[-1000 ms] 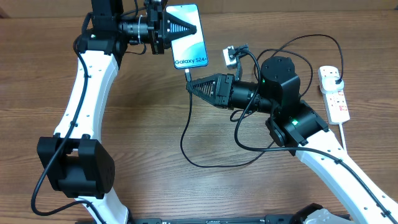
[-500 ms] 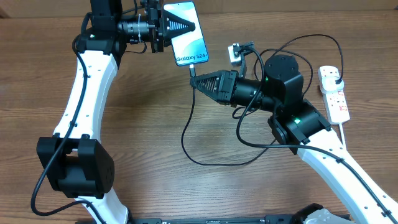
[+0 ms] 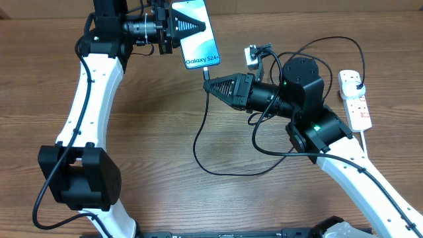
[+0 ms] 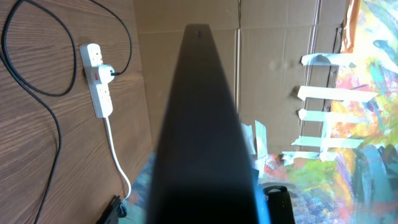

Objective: Plug charger to phone and switch on socket
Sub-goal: 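Push the USB-C plug upward into the phone's bottom port with the right gripper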

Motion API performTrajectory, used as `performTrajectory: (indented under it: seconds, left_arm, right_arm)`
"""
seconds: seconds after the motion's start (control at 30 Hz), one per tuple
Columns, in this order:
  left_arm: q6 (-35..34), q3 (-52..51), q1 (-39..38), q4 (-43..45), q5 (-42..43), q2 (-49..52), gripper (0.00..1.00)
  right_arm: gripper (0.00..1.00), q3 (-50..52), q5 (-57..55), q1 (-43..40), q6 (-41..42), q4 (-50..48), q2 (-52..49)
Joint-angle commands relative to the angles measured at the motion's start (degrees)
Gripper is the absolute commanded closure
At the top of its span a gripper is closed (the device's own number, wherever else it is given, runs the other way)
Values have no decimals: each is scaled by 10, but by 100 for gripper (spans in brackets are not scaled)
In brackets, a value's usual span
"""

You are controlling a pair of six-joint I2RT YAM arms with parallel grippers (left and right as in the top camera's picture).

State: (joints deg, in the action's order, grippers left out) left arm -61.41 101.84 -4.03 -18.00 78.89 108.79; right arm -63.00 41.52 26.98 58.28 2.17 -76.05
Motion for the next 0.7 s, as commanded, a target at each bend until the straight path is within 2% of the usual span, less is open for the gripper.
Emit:
performTrajectory:
  seconds: [0.0,0.67]
  left_arm:
    - [-4,5,3,5,25,-3,96]
    - [-10,5,-7,2,33,-3,96]
  right_arm:
    - [96,-4,-3,-5,2,-4,-1]
    - [96,-4,-4,-5,3,-4,-1]
